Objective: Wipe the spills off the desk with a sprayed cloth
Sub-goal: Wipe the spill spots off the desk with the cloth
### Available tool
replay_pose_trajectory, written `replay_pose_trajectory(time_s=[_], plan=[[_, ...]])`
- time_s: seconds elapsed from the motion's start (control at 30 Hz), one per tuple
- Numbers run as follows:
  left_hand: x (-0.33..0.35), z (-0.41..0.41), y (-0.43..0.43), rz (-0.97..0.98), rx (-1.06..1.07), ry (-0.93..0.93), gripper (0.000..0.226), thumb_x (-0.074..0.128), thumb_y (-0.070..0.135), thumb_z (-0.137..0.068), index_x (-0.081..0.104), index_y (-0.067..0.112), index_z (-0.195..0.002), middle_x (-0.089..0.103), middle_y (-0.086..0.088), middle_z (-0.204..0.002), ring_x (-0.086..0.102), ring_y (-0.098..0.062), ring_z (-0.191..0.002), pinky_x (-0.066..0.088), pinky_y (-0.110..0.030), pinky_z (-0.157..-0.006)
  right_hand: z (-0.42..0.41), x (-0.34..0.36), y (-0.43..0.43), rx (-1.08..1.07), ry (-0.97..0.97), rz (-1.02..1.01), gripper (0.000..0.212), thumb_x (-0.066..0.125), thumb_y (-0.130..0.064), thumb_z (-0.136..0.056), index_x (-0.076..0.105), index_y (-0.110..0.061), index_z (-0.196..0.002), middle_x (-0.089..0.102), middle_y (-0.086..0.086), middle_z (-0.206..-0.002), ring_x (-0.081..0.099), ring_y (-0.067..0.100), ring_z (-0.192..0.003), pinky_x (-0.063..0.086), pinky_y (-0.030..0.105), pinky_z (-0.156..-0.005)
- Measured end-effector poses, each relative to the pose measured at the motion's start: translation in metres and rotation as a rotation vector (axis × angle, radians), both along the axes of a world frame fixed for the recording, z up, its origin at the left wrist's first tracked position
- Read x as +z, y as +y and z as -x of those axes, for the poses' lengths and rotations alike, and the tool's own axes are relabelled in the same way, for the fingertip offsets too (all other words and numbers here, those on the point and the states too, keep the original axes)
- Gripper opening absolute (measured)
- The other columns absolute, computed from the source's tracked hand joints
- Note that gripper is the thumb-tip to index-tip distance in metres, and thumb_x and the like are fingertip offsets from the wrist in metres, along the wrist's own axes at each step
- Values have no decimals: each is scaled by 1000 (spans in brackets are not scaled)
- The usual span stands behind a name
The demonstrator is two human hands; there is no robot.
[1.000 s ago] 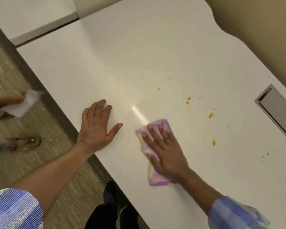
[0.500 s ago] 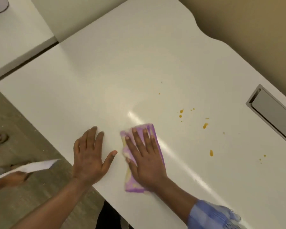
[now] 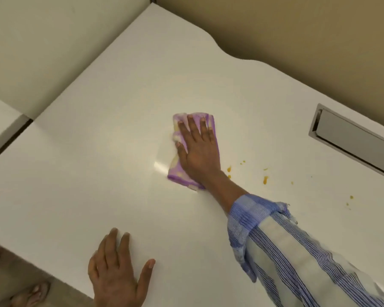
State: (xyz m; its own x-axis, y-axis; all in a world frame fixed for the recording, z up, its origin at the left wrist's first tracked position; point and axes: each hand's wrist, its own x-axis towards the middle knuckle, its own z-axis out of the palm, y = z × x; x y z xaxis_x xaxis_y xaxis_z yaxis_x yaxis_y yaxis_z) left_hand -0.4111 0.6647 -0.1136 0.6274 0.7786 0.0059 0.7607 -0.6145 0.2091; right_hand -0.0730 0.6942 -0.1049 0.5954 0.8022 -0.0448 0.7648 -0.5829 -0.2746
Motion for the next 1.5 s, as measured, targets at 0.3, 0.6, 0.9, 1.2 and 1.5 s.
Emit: replay_pose_trajectory(time_s=[0.3,0.6,0.9,1.2,1.5], plan=[[6,-5,1,33,7,57,89,24,75,-93,54,2,-134,52,-28,-146,55,-48,-123,39,-62,-101,107,-12,-64,-21,25,-14,66,31,-49,-109,11,-26,-168,4,0,-177,-5,31,-164,10,54,-131],[-1,-4,1,-4,4,34,87,30,76,-90,52,6,-137,49,-27,-149,52,-48,-126,33,-63,-106,-50,8,-28,-151,-81,49,60,35,-41,-110,25,-20,-165,18,4,-175,6,37,-163,10,52,-130],[9,3,6,154,-51,24,91,23,79,-91,49,9,-143,41,-23,-155,46,-48,-135,31,-62,-106,92,-9,-143,0,-18,18,65,31,-44,-108,15,-24,-167,7,1,-177,2,32,-164,10,52,-132],[21,-108,95,91,-406,-136,77,39,61,-98,51,-2,-141,47,-28,-146,46,-46,-132,34,-58,-102,-48,11,-110,-360,-61,68,63,38,-39,-108,26,-15,-165,18,11,-174,6,43,-162,11,57,-130],[4,-179,145,39,-470,-99,75,30,64,-101,48,3,-141,49,-20,-142,47,-41,-130,33,-53,-104,56,-6,-151,12,-59,4,64,33,-44,-108,16,-24,-167,9,0,-177,0,31,-164,8,50,-133]])
